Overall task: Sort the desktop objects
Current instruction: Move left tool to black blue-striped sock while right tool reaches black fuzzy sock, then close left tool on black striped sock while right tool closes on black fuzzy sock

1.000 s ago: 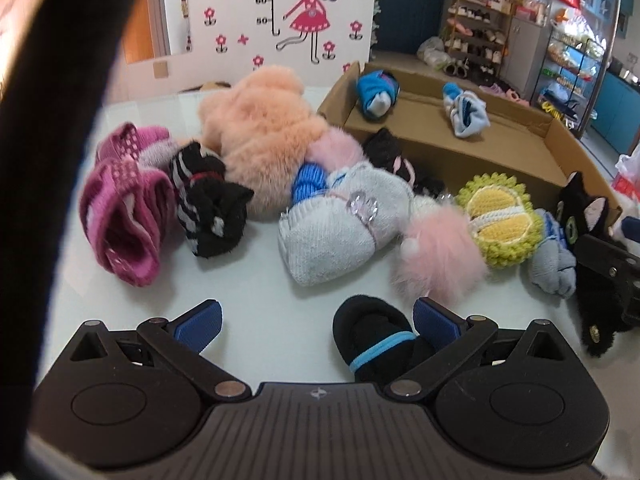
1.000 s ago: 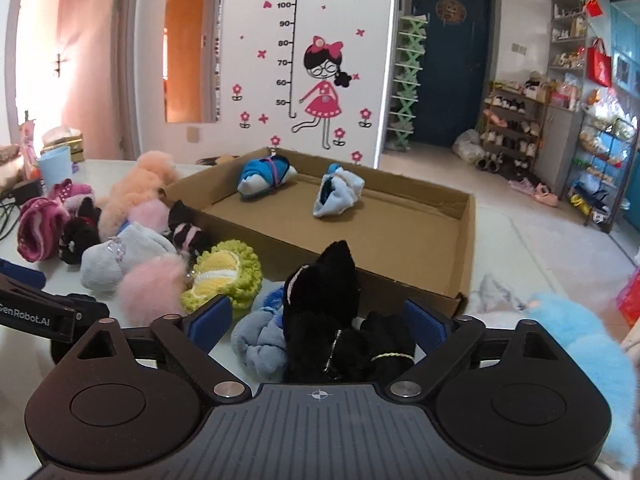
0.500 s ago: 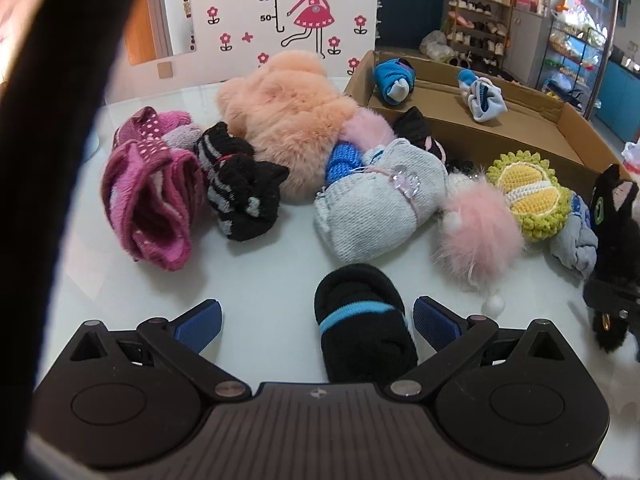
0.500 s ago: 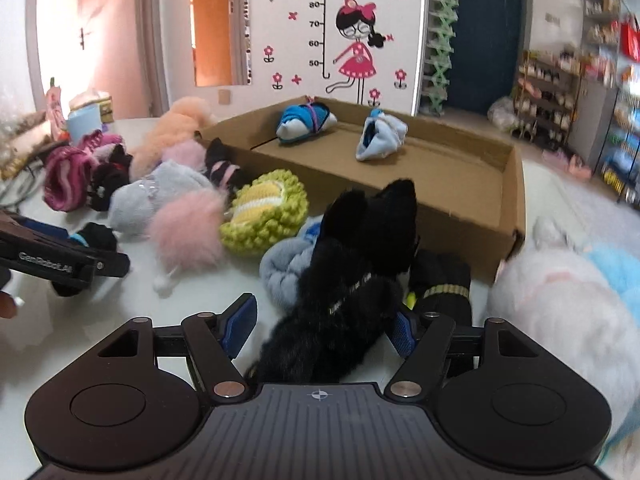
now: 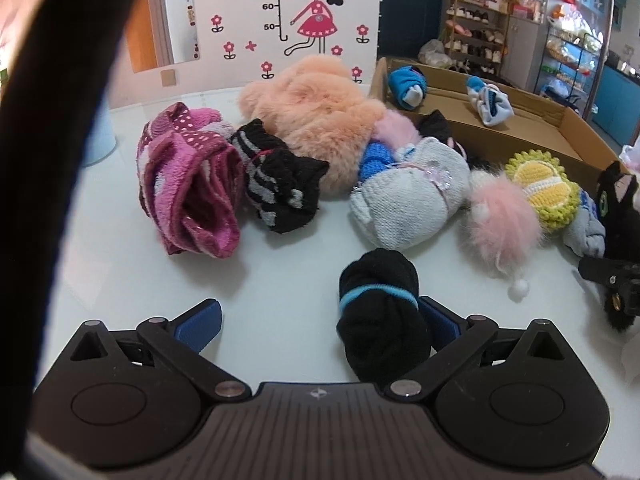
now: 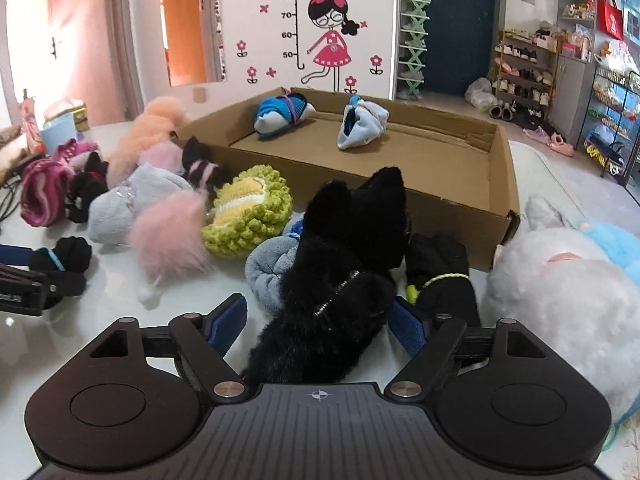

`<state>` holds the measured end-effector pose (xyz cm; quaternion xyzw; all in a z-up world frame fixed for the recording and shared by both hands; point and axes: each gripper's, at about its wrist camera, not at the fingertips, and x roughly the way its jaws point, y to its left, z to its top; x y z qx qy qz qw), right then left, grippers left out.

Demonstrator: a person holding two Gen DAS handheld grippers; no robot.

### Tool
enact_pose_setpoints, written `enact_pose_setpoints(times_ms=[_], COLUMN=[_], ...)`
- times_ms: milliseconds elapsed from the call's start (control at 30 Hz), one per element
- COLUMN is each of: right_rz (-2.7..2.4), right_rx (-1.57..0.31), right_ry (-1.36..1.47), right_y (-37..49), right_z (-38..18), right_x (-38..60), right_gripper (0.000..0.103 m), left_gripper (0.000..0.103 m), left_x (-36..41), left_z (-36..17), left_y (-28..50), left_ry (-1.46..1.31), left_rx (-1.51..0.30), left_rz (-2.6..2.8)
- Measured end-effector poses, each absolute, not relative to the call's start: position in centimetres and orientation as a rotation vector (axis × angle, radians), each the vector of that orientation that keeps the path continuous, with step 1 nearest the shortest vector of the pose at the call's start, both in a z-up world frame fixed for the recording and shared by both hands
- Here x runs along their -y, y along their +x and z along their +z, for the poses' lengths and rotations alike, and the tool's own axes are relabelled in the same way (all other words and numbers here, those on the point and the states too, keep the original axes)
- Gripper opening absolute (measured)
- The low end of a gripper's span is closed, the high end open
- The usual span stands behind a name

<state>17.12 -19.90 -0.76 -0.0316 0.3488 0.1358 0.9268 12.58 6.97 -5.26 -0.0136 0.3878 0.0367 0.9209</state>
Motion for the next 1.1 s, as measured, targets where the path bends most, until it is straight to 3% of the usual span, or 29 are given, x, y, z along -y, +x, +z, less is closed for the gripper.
enact_pose_setpoints(times_ms=[333,533,633,700,800,1000,1100], right_rz=[0.231,0.237,0.236,0.238,0.244,0.256,0.243], right_rx=[-0.705,-0.700,-0.702,-0.707,-0.719,-0.718,-0.715], right_ry=[-0.032,-0.021,-0.021,-0.021,-0.010,-0.059,-0.081], right_y=[16.5,16.2,15.9,15.7,15.0,14.0,13.7], right_z=[-0.9,-0.8,-0.7,-0.7,-0.5,-0.6,-0.7], right_x=[20.9,21.3,21.4,21.3,21.4,21.0,20.9], right_gripper=[0.063,0.058,0.056,0.056,0.055,0.068,0.067], left_gripper=[0.102,0.095,0.086,0.065,0.042,0.039,0.036], left_x=[-7.9,-7.1,-7.0,-6.7,-6.0,-5.2,-5.4], left_z=[-5.5,-5.3,-5.1,-4.9,-4.7,-4.6,-4.5], left_y=[11.3,11.3,11.6,11.4,10.8,9.7,9.6], left_ry=[-0.008,0.008,-0.001,0.009,0.042,0.096,0.087], left_rx=[-0.766,-0.752,-0.749,-0.739,-0.724,-0.685,-0.684], left_rz=[0.024,0.009,0.007,-0.009,-0.050,-0.053,-0.065])
